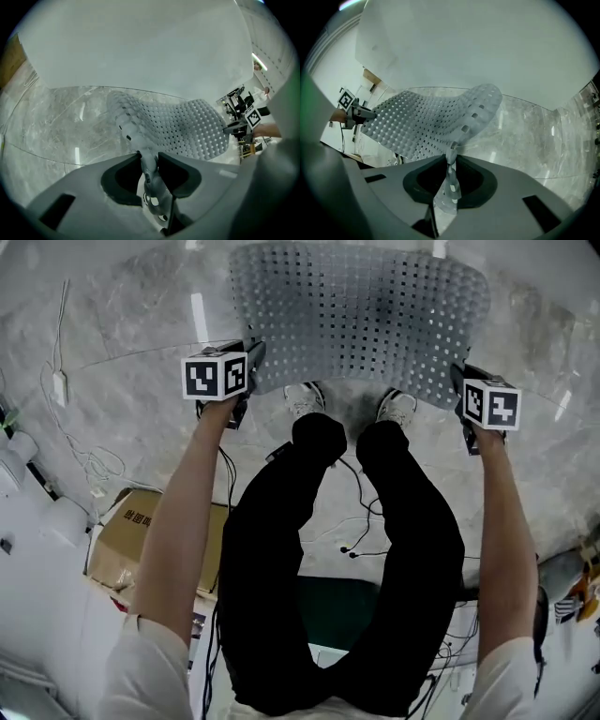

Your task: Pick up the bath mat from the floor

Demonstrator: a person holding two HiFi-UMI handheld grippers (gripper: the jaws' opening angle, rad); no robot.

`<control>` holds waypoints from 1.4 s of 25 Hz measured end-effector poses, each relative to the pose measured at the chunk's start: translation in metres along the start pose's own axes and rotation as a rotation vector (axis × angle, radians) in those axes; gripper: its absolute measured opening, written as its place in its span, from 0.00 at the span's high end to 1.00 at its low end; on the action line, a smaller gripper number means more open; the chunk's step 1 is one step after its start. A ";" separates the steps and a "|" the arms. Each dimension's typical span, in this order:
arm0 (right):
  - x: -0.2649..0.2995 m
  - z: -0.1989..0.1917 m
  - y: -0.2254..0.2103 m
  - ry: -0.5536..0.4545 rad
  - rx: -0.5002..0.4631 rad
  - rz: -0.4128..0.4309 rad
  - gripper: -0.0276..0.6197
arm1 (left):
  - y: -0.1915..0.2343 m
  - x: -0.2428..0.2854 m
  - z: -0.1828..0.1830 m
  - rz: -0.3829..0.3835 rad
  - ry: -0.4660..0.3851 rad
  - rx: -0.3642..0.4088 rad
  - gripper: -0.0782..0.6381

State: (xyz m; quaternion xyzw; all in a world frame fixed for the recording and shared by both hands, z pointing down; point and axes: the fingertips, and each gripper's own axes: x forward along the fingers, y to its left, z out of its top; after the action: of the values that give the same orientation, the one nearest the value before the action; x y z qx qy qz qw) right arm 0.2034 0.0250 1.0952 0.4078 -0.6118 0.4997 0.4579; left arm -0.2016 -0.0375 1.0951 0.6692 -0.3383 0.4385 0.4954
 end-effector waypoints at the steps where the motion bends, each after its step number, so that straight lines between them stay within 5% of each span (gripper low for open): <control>1: -0.006 0.001 0.006 0.003 -0.005 0.005 0.86 | -0.007 -0.006 0.003 -0.005 0.003 0.002 0.73; 16: -0.069 0.010 0.084 -0.012 -0.007 0.104 0.87 | -0.101 -0.052 0.006 -0.057 0.044 0.003 0.78; 22: -0.109 -0.005 0.097 0.038 -0.087 0.122 0.87 | -0.143 -0.075 -0.012 -0.079 0.119 0.080 0.79; 35: -0.199 -0.062 0.120 0.109 0.010 0.177 0.86 | -0.211 -0.156 -0.036 -0.122 0.250 0.221 0.79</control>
State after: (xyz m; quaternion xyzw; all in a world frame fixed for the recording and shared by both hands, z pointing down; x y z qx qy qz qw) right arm 0.1470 0.1146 0.8794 0.3264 -0.6172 0.5627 0.4426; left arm -0.0839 0.0593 0.8790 0.6793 -0.1826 0.5218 0.4828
